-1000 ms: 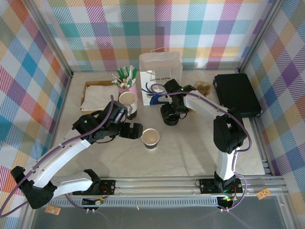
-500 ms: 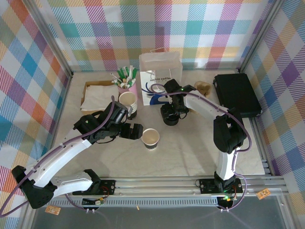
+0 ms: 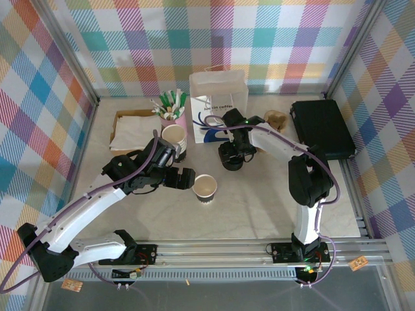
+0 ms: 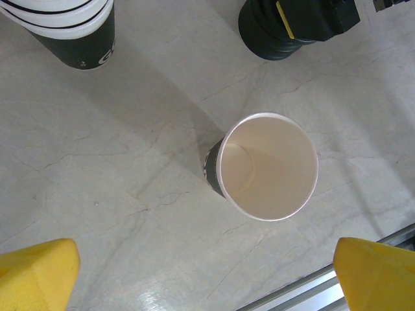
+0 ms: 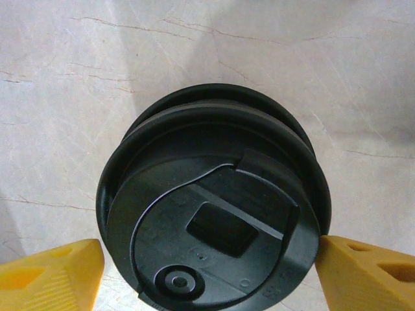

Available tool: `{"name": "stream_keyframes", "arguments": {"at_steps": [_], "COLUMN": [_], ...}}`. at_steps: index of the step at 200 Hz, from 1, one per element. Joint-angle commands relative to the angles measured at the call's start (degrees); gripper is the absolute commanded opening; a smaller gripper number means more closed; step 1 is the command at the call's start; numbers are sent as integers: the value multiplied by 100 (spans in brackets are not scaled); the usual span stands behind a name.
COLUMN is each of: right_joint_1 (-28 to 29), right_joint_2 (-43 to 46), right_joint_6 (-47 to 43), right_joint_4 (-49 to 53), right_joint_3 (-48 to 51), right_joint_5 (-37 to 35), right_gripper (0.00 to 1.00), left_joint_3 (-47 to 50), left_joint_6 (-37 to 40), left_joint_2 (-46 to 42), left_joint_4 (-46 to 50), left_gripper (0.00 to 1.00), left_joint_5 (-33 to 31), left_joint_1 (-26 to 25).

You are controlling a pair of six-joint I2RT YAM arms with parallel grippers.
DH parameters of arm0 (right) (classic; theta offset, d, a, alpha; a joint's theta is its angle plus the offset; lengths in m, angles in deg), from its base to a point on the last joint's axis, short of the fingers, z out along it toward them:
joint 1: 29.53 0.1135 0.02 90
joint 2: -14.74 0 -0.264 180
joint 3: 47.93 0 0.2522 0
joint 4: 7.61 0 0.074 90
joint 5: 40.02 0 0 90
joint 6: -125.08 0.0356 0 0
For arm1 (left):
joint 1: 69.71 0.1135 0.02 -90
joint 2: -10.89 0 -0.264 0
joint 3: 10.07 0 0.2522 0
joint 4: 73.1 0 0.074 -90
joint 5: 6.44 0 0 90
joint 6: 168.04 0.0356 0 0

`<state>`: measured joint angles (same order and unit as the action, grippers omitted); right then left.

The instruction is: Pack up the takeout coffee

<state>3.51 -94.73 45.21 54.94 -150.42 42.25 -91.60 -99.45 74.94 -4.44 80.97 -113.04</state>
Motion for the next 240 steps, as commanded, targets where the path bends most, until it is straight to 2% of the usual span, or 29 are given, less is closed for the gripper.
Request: {"name": "stream_keyframes", "arguments": {"at_steps": [1, 180, 240], "right_joint_1": [10, 10, 10], "right_joint_2": [-90, -271, -338], "right_joint_6": [-59, -257, -271], "right_joint_4": [-85, -117, -89], "right_joint_3": [-129, -381, -364], "right_joint_5": [30, 8, 8], "right_gripper": [84, 81, 83], "left_joint_3": [-18, -122, -149], "left_joint_6": [-56, -177, -159], "left_joint_2": [-37, 35, 81], "left_joint_4": [6, 43, 39], "left_gripper": [100, 99, 99], "left_joint_5": [-23, -31, -35], "left_joint_1": [-35, -35, -38]}}
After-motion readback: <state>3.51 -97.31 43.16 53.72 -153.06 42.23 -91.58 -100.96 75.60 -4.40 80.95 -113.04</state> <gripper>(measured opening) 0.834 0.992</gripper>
